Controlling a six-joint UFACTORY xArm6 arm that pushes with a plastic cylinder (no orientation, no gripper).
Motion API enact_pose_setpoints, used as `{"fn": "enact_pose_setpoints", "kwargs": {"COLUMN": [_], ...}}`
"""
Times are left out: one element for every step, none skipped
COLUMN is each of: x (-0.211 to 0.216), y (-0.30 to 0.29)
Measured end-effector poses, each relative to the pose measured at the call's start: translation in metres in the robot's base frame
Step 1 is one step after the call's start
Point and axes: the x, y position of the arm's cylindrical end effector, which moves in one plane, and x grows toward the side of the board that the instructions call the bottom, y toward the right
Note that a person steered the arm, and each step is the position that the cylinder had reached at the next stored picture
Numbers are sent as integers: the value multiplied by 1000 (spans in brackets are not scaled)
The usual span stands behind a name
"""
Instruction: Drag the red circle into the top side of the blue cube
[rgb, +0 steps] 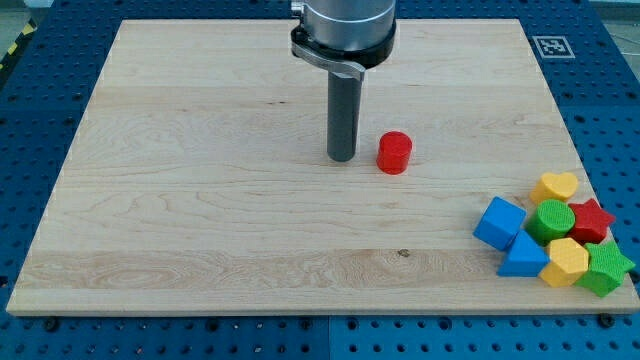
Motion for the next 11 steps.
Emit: {"fn": "enact_pose_setpoints", "kwargs": {"x": [-20, -22, -9, -9, -9, 1, 10, 11, 12, 25, 38], "y": [11, 17, 20, 32, 51, 75, 95, 118, 136, 140, 143]}}
